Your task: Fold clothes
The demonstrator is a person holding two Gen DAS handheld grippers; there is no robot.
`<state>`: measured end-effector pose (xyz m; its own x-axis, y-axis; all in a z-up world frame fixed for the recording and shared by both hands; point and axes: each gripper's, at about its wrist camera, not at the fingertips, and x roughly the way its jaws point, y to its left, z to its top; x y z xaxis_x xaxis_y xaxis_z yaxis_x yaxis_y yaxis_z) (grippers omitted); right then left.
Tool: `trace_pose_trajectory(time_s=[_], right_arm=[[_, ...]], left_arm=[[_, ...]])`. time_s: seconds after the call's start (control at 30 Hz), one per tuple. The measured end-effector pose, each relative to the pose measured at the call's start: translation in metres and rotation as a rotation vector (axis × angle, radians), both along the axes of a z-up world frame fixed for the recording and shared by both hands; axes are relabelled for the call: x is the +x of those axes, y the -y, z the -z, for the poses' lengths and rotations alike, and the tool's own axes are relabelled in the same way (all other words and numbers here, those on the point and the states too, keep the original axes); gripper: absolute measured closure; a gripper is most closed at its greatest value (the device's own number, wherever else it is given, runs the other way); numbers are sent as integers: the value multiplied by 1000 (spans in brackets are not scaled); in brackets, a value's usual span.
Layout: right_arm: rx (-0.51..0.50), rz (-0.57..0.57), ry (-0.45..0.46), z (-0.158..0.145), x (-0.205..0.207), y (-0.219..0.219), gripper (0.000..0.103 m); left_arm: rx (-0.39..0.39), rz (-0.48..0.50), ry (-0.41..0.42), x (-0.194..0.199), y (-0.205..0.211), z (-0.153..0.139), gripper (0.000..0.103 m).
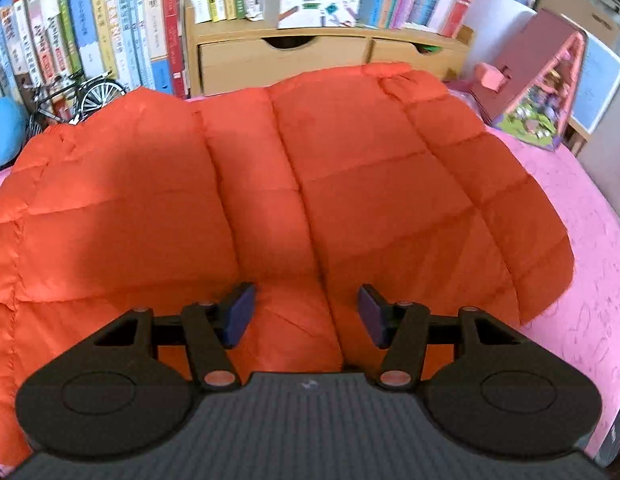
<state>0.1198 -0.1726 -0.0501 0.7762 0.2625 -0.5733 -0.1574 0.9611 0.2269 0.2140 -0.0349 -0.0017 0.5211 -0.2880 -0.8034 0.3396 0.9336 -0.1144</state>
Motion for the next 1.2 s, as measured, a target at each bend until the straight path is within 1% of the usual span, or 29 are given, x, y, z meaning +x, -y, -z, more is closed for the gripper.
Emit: trace_pose_trajectory(time_s=[0.1,0.17,0.23,0.4,0.5,0.6,0.67,0.73,0.87,0.97,1.2], right_arm=[[13,0,-1,-1,1,1,54],[7,0,0,-1,1,-1,54],[0,-1,0,-2,1,-3,54],[5,-2,0,-4,3,-4,54],[8,-4,0,-5,5,-5,54],[18,-6,0,-6,6,-6,54],[26,-7,-1,-7,6,-2,54],[31,-8,-1,-7,5,1,54],[37,-10,-1,-1,0,6,54],[42,-12,-2,3,-4,9,54],[41,-11,-2,8,-9,10,54]], left_arm=[[6,-21,-10,12,-3,3,47],[-3,-33,-14,21,-3,5,46],[5,-34,-11,29,-2,8,46],[28,-60,24,55,0,12,43],[22,-98,38,74,-2,13,43],[-9,-139,29,93,-3,14,44],[-9,-157,40,103,-2,16,44],[0,-174,56,114,-2,20,44],[-19,-210,48,137,-2,27,48],[-16,-220,42,152,0,28,51],[-1,-220,38,145,-1,13,53]])
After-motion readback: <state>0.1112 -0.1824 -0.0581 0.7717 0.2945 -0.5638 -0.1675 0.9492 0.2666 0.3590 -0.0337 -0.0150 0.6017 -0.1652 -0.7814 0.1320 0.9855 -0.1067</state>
